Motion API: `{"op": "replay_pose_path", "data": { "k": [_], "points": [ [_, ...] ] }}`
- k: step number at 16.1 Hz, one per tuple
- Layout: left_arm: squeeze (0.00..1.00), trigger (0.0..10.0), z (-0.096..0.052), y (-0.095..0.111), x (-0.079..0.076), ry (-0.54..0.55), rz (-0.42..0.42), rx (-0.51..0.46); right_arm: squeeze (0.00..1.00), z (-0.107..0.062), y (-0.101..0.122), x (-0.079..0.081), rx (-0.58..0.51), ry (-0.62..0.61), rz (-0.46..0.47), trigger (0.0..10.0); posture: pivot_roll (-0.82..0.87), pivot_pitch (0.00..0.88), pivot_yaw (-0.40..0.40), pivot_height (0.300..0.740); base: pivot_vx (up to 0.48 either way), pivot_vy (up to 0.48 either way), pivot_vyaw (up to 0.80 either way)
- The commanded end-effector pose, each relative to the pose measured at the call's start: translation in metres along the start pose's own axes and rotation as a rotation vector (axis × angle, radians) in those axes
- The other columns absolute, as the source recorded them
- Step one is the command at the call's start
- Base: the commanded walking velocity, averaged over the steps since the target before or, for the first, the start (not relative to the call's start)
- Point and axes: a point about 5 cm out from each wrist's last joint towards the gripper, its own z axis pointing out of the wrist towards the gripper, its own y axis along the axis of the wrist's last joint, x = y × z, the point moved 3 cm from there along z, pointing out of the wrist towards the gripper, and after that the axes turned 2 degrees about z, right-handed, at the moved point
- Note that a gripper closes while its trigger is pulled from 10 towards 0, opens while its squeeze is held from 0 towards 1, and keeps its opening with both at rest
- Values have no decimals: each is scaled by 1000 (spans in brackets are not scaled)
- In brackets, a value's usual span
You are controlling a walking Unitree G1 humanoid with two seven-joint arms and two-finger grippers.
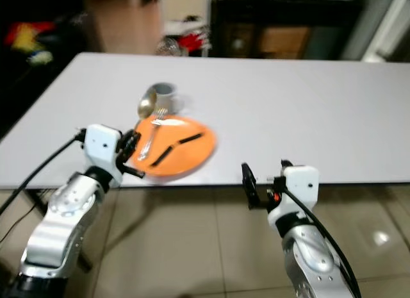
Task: Setting the table
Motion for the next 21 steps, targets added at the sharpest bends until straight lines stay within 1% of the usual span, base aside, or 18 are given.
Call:
{"op": "replay_pose_path", "data": {
  "k": [1,7,10,11,12,13,14,15,16,18,19,20,21],
  "points": [
    [0,10000,2,3,-8,-29,1,-11,0,0,4,-5,-5,-14,-7,10000,-52,0,0,740,304,0,0],
    [0,10000,6,3,-16,-51,-8,-10,0,-3,4,-5,4,-11,-16,10000,-67,0,1,740,294,0,0],
    [0,10000,5,3,-18,-57,-13,-9,0,-5,3,-6,13,-8,-11,10000,-70,0,0,740,279,0,0],
    [0,10000,4,2,-18,-59,-13,-6,0,-5,3,-5,19,-1,-3,10000,-70,0,-1,740,270,0,0],
    [0,10000,5,0,-19,-62,-15,7,0,-7,2,-2,26,31,12,10000,-71,0,-1,740,0,0,0],
    [0,10000,8,-5,-24,-82,-27,43,0,-8,2,2,33,68,5,10000,-68,0,-4,740,0,0,0],
    [0,10000,12,-10,-31,-117,-22,81,0,-9,1,3,43,84,6,10000,-63,0,-11,740,0,0,0],
    [0,10000,17,-13,-37,-152,-42,106,0,-9,0,2,56,97,-8,10000,-60,0,-14,740,0,0,0],
    [0,10000,24,-19,-41,-171,-62,155,0,-9,-1,3,69,121,-16,10000,-56,0,-20,740,0,0,0],
    [0,10000,36,-33,-43,-179,-23,261,0,-8,-3,1,90,136,-46,10000,-54,0,-24,740,0,0,0],
    [0,10000,43,-38,-43,-171,-31,306,0,-7,-4,0,100,140,-54,10000,-54,0,-23,740,0,0,0],
    [0,10000,52,-38,-46,-175,-49,331,0,-6,-3,-2,102,148,-62,10000,-54,0,-23,740,0,0,0],
    [0,10000,55,-38,-49,-185,-58,341,0,-6,-3,-3,102,150,-70,10000,-56,0,-21,740,0,0,0]
  ]
}}
